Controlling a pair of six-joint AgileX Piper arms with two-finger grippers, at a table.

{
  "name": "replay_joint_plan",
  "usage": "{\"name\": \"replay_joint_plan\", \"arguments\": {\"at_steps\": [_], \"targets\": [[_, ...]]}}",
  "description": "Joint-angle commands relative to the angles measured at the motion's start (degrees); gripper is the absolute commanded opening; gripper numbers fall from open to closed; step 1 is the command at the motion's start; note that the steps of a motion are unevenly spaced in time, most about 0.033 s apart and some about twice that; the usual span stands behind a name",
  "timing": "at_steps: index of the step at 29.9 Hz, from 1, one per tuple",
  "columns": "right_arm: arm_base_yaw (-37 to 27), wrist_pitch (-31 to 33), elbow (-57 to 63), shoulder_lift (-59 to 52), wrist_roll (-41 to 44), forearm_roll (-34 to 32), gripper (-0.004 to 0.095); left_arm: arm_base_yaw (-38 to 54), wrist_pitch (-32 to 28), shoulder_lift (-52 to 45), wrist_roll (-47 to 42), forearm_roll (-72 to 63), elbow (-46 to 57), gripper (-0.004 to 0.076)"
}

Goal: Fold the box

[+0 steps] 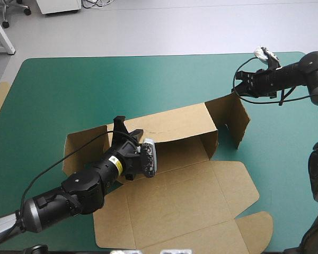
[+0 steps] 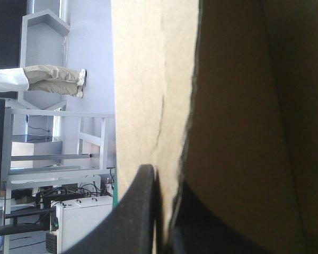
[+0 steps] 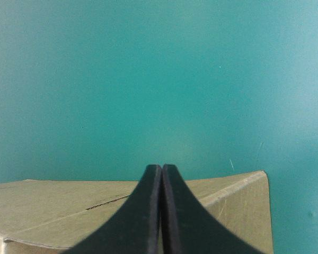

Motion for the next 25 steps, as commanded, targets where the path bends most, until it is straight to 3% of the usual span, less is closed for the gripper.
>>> {"name": "replay_joint_plan", "arguments": {"at_steps": [1, 25], "targets": [[0.2, 1.0, -0.5, -4.0, -1.0, 3.5, -0.0019, -0.8, -2.5, 0.6, -2.1, -6.1, 0.0, -0.0010], [0.3, 1.0, 12.9, -14.7, -3.6, 3.3, -0.0019, -0.8, -3.1, 0.6, -3.4, -6.1, 0.0, -0.0010]]}}
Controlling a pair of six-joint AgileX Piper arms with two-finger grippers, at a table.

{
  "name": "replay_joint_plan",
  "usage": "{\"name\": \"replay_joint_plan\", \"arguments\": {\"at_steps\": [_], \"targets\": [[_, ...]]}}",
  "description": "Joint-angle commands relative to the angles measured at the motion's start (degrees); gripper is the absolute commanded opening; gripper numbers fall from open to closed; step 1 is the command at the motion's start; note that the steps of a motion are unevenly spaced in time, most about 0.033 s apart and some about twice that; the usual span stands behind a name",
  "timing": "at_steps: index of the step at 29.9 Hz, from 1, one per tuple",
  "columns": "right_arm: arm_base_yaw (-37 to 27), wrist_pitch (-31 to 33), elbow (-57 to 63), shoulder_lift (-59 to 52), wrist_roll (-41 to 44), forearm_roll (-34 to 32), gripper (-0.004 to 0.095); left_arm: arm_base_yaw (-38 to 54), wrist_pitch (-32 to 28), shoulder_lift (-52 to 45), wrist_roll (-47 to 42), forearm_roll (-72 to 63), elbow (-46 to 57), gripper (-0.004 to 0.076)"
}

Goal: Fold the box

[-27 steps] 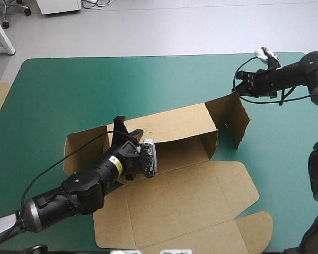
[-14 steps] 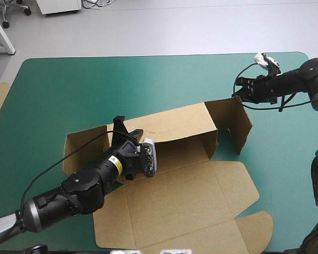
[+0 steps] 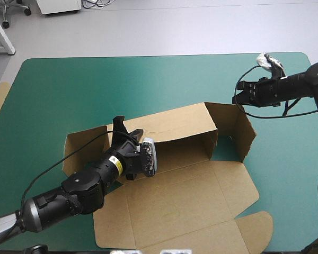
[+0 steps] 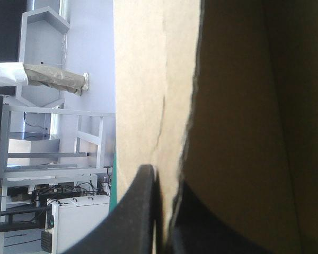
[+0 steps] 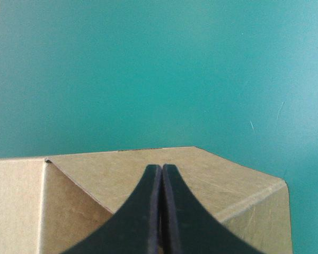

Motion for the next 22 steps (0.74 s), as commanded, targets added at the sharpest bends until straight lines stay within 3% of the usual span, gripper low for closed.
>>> {"name": "replay_joint_plan", "arguments": {"at_steps": [1, 6, 17, 22], "targets": [[0.4, 2.1, 2.3, -4.0, -0.6, 2.3, -0.0019, -0.8, -3.0, 0.6, -2.0, -6.1, 0.0, -0.0010], [2.9, 2.1, 8.1, -4.3, -2.7, 1.9, -0.0019, -0.8, -3.5, 0.6, -2.0, -5.7, 0.0, -0.0010], [3.6, 2.0, 8.2, -4.9, -2.8, 3.0, -0.0017, -0.8, -1.9, 1.1, -6.9, 0.5, 0.0, -0.0010], [3.6, 2.0, 8.2, -8.4, -2.0, -0.9, -0.0017, -0.8, -2.6, 1.4, -6.9, 0.9, 0.0, -0.0010]]}}
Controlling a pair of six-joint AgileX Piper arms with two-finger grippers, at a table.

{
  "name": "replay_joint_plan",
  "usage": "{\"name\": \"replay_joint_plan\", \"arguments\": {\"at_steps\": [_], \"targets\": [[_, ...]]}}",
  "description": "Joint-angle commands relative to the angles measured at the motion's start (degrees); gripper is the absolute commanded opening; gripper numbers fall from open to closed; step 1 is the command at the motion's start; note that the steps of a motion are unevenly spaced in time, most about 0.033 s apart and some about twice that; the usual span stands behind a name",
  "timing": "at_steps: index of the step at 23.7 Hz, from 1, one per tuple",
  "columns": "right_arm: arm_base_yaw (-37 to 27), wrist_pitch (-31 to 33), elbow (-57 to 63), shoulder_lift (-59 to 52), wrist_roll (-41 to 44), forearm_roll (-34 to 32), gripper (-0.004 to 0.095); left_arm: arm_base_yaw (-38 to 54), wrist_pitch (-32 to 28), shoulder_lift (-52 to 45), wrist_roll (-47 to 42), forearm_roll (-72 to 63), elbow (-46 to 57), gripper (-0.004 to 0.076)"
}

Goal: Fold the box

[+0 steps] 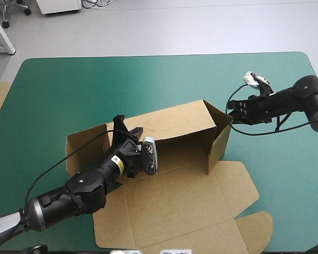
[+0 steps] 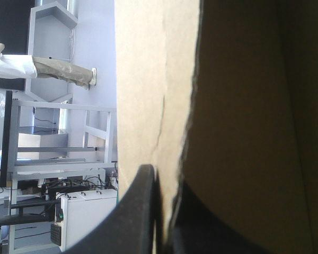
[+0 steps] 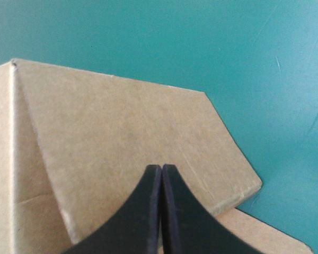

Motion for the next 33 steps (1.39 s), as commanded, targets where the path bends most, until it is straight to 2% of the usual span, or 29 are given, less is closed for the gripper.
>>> {"name": "replay_joint_plan", "arguments": {"at_steps": [1, 5, 11, 17, 20, 22, 24, 30, 33], "targets": [[-0.1, 1.9, -1.3, -4.9, -0.5, 1.1, -0.0017, -0.7, -3.7, 0.3, -2.3, -4.3, -0.2, -0.0010], [0.3, 1.9, -1.3, -5.5, -2.3, 2.6, -0.0017, -0.7, -3.8, 0.3, -3.3, -4.3, -0.2, -0.0010], [3.3, 1.5, -1.2, -5.5, -3.3, -2.5, 0.0003, -0.7, -3.7, 0.3, -3.4, -3.6, -0.2, -0.0010], [4.1, 1.4, -1.2, -6.6, -4.2, -4.1, 0.0171, -0.7, -3.7, 0.3, -3.8, -3.6, -0.2, -0.0010], [5.0, 0.6, -0.6, -9.1, -6.1, -5.0, 0.0353, -0.7, -3.9, 0.3, -3.8, -3.6, -0.2, -0.0010], [6.9, 0.1, -0.6, -9.4, -5.9, -6.9, 0.0429, -0.7, -3.9, 0.3, -3.8, -3.4, -0.2, -0.0010], [8.9, -0.3, -0.6, -9.4, -4.8, -9.9, 0.0452, -0.7, -3.8, 0.3, -3.9, -3.4, -0.2, -0.0010], [13.0, -1.7, 0.5, -9.7, -5.2, -12.0, 0.0452, -0.7, -3.7, 0.3, -3.9, -3.4, -0.2, -0.0010], [13.7, -5.8, 5.1, -12.8, -7.0, -11.9, 0.0460, -0.7, -3.7, 0.3, -3.9, -3.4, -0.2, -0.0010]]}}
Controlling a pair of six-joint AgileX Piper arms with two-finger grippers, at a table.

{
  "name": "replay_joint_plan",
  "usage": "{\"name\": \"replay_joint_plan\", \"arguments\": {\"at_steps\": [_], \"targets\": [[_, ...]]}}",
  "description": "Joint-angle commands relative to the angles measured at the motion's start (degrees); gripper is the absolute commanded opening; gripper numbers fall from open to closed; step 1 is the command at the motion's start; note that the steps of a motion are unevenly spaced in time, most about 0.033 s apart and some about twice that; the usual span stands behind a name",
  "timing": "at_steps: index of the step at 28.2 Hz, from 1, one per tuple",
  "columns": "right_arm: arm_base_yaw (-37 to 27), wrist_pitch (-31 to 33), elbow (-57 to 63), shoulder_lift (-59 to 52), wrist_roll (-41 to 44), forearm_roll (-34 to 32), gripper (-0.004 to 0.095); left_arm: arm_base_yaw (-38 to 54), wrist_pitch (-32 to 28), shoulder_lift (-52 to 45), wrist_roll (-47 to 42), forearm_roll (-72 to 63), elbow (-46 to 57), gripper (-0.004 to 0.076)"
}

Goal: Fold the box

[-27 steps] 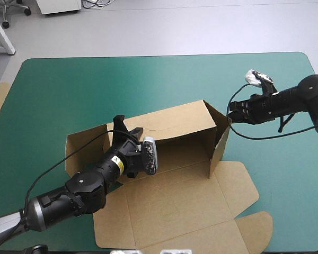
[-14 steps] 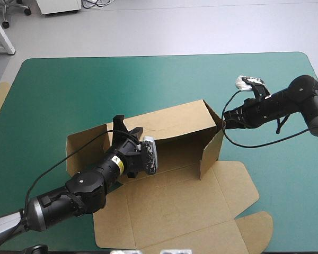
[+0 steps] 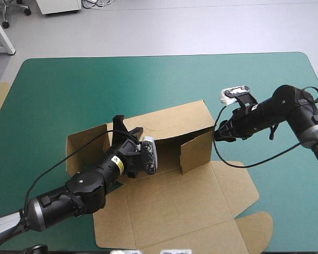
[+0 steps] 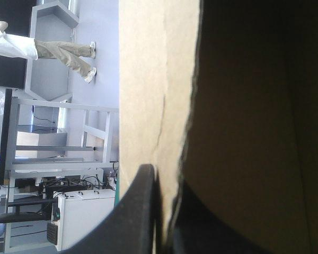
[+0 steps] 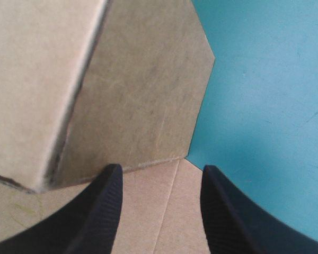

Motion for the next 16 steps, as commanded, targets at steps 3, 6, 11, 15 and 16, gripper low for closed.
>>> {"name": "replay_joint_plan", "arguments": {"at_steps": [3, 6, 11, 15, 16], "targets": [[0.7, -4.0, 3.0, -7.3, -2.0, 4.4, 0.0497, -0.7, -3.8, 0.3, -3.0, -3.8, -0.3, -0.0010], [0.7, -5.5, 4.7, -8.6, -2.8, 5.6, 0.0524, -0.7, -3.8, 0.3, -4.1, -2.8, -0.3, -0.0010], [1.4, -10.2, 8.1, -9.0, -4.4, 5.2, 0.0534, -0.7, -2.8, 0.3, -4.1, -2.7, -0.3, -0.0010], [1.4, -12.2, 8.8, -9.0, -5.8, 5.2, 0.0547, -0.7, -2.8, 0.3, -4.1, -2.7, -0.3, -0.0010], [1.4, -12.2, 8.8, -9.0, -6.1, 5.2, 0.0547, -0.7, -2.8, 0.3, -4.1, -2.6, -0.3, -0.0010]]}}
